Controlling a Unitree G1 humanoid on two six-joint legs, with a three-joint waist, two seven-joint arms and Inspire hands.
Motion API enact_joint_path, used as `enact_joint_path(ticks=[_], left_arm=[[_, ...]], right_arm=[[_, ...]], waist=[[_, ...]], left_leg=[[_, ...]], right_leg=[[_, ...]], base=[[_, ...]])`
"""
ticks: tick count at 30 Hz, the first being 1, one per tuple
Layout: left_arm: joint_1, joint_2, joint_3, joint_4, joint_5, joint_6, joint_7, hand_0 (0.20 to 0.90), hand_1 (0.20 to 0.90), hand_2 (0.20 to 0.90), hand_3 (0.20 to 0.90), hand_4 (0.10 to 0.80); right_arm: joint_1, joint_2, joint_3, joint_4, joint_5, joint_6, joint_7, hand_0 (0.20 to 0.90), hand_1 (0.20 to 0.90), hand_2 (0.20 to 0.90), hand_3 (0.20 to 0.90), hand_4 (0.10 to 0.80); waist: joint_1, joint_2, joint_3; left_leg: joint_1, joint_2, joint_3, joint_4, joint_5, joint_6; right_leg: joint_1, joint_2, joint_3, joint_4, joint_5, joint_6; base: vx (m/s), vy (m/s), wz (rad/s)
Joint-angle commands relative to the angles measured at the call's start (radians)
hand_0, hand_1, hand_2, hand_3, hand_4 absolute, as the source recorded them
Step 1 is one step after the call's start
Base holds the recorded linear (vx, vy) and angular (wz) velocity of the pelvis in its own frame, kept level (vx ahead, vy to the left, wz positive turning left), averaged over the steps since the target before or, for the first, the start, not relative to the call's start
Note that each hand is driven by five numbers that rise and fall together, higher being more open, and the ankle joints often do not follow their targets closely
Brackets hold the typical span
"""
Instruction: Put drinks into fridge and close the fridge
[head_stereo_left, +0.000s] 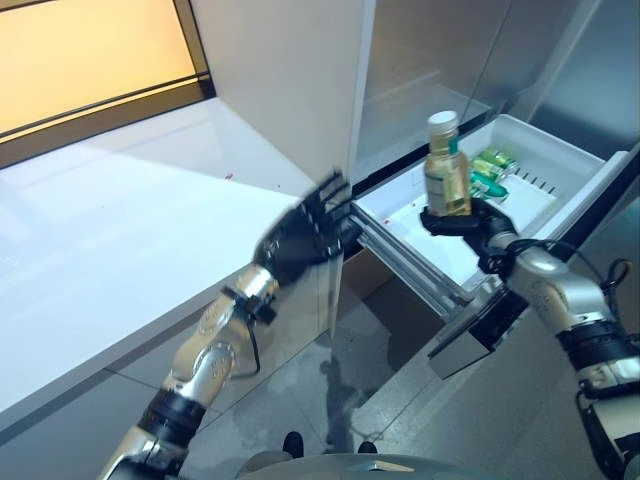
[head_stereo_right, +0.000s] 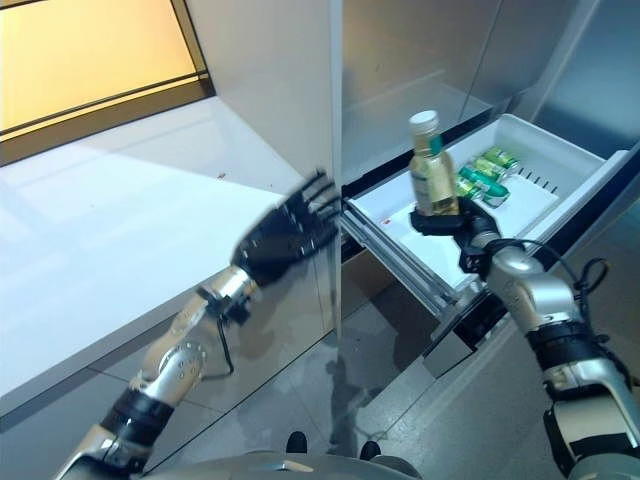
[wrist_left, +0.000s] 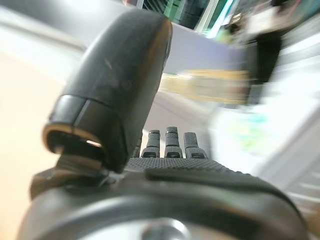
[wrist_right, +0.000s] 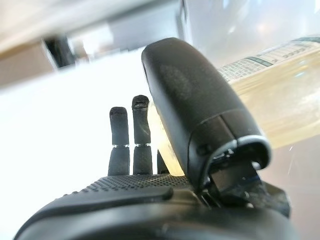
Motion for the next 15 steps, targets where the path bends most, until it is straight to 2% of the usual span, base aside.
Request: enact_joint_path(ticks=[1,3,7,10,15], left_arm=[[0.087,0.076,-0.082,-0.015,-0.049,0.015,-0.134,0.9,0.9,0.9,0.9,0.8],[0.13,0.108,-0.099,0.038,0.008,0.01,-0.167,0.9,0.9,0.9,0.9,0.8],[0.155,0.136,-0.11,0.123,0.05,0.002,-0.191,0.9,0.9,0.9,0.9,0.8],[0.148,0.152,-0.119,0.232,0.126,-0.044,-0.185,0.9,0.9,0.9,0.9,0.8],[0.104,0.133,-0.112,0.433,0.236,-0.135,-0.138,0.9,0.9,0.9,0.9,0.8]], right_arm=[[-0.308,-0.174,-0.106,0.11,0.005,-0.21,0.02,0.3,0.3,0.3,0.2,0.1],[-0.343,-0.216,-0.079,0.214,-0.013,-0.215,0.033,0.3,0.3,0.3,0.2,0.1],[-0.398,-0.256,-0.029,0.334,-0.048,-0.205,0.038,0.3,0.3,0.3,0.2,0.1],[-0.445,-0.274,0.004,0.446,-0.112,-0.171,0.057,0.3,0.3,0.3,0.2,0.1],[-0.475,-0.261,0.042,0.548,-0.224,-0.077,0.068,0.3,0.3,0.3,0.2,0.1]], waist=[[0.064,-0.032,-0.068],[0.081,-0.027,-0.053],[0.103,-0.019,-0.023],[0.118,-0.012,0.021],[0.127,-0.004,0.098]], left_leg=[[-0.001,-0.007,0.031,0.054,-0.132,-0.002],[-0.022,-0.006,0.025,0.059,-0.125,-0.005],[-0.069,-0.004,0.017,0.07,-0.109,-0.009],[-0.106,-0.001,0.009,0.076,-0.097,-0.01],[-0.16,0.002,0.006,0.096,-0.089,-0.006]], right_leg=[[-0.027,0.002,-0.019,0.105,-0.09,0.016],[-0.04,-0.001,-0.031,0.108,-0.089,0.016],[-0.073,-0.005,-0.043,0.115,-0.086,0.012],[-0.104,-0.005,-0.05,0.125,-0.084,0.009],[-0.157,-0.005,-0.047,0.15,-0.079,0.003]], base=[[-0.017,0.006,0.12],[-0.028,0.001,0.26],[-0.078,-0.01,0.29],[-0.089,-0.043,0.21],[-0.06,-0.052,0.12]])
